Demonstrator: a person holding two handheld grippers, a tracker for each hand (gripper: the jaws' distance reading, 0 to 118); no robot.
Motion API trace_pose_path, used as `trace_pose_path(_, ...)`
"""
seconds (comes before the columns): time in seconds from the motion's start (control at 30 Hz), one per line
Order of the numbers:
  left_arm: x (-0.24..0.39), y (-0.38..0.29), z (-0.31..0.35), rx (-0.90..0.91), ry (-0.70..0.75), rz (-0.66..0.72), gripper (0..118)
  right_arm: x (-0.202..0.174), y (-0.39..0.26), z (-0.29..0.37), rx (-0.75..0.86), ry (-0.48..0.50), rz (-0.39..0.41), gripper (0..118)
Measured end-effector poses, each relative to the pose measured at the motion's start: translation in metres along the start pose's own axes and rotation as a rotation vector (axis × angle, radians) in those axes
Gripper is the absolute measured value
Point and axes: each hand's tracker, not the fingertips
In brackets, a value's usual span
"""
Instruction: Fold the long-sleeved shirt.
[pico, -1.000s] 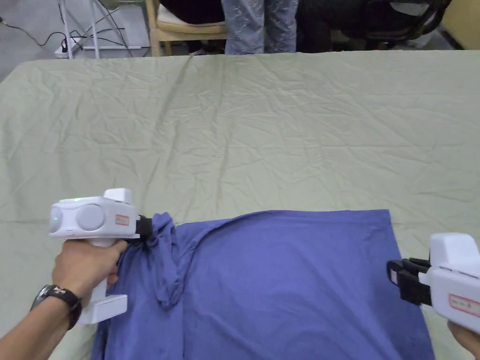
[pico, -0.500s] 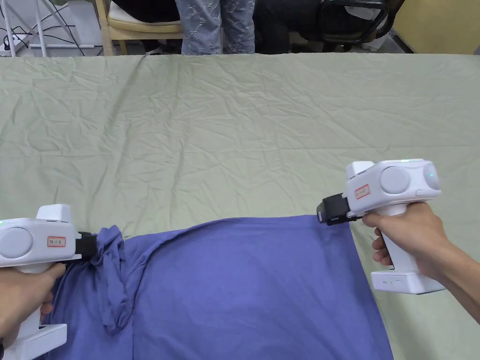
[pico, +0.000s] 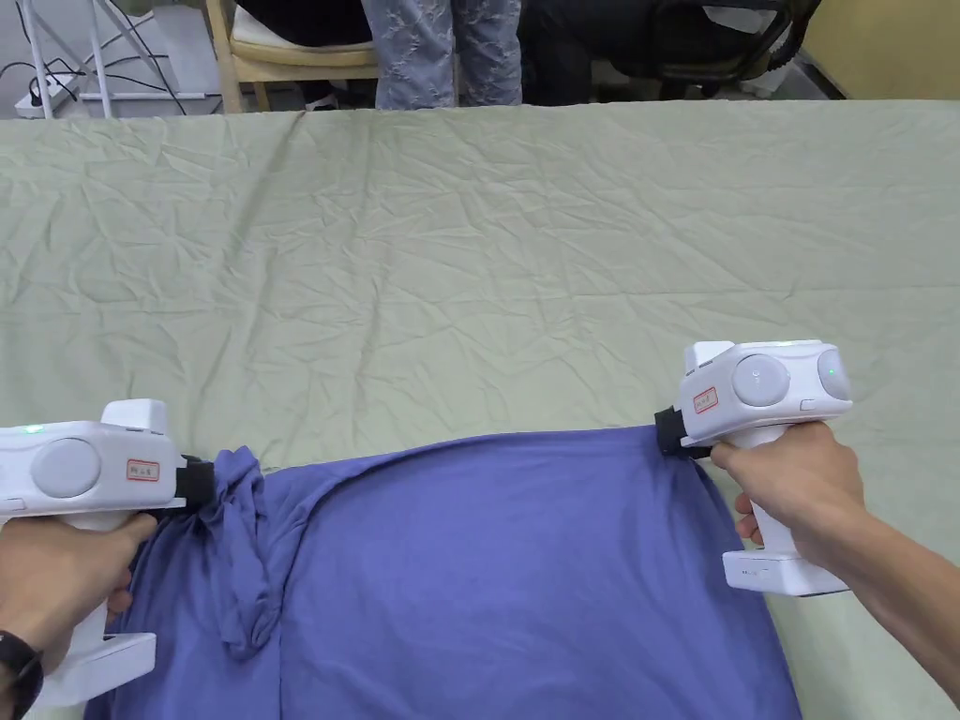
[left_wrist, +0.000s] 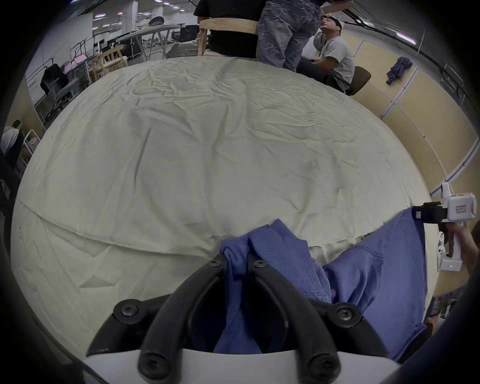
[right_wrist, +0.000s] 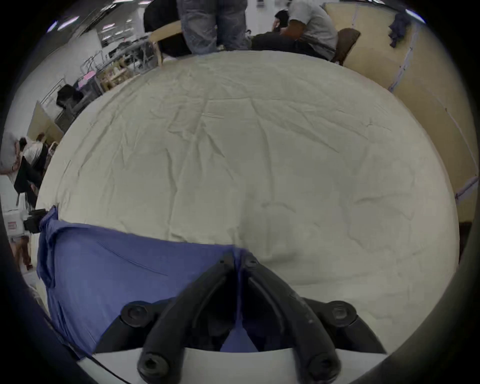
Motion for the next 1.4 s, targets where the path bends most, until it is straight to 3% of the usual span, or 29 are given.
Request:
trace_pose_path(0.07,0.009,0.004,0.010,-0.004,0.040,-0.057,12,-0.008,-0.006,0.018,0.041,-0.023,0.030,4)
trace_pose_path(0.3,0.017,-0.017,0.069,0.087,0.000,-0.024,12,-0.004,-0.032,0.075,0.130,0.028,0.099,4)
trace_pose_path(0.4,0.021,-0.040,0.096,0.131,-0.039,-0.014,12,-0.001,-0.056,0.104,0.168,0.055,0.092,4)
trace_pose_path(0.67,0.027,-0.120,0.164,0.197,-0.081,-0.025,12,-0.009,-0.145,0.181,0.250,0.062,0.173,4)
trace_pose_path(0.9,0.023,-0.185,0.210,0.204,-0.127,-0.011,12,-0.004,-0.216,0.201,0.250,0.092,0.159,4)
trace_pose_path(1.13,0.010,-0.241,0.229,0.137,-0.122,0.003,12,0.009,-0.283,0.205,0.163,0.136,0.067,4)
trace_pose_path(1.4,-0.010,-0.270,0.226,0.083,-0.110,0.089,12,0.020,-0.310,0.196,0.093,0.126,0.033,4)
